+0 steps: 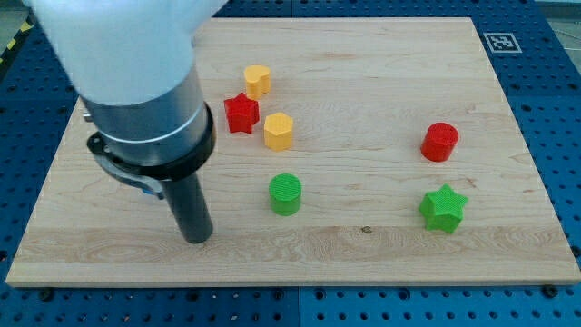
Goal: Move the blue triangle bottom diagonally to the red star
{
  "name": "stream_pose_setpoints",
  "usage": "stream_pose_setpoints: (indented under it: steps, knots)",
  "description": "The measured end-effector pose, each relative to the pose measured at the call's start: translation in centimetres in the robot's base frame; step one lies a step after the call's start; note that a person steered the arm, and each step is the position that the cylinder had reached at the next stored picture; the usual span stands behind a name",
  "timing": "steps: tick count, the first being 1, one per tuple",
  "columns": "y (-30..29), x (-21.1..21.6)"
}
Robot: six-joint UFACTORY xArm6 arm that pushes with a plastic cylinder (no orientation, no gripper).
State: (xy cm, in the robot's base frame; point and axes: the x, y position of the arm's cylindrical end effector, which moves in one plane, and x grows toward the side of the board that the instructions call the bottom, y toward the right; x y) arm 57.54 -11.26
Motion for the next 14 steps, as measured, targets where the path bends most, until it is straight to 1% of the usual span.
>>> stream_pose_setpoints:
  steps: [4,7,9,11,12,14]
  knots:
    - [-3.8,-1.8]
    - [-4.2,-4.3]
    - [-4.2,-4.3]
    - [-6.2,-4.4]
    - [-6.2,-4.5]
    - [-6.2,-6.2]
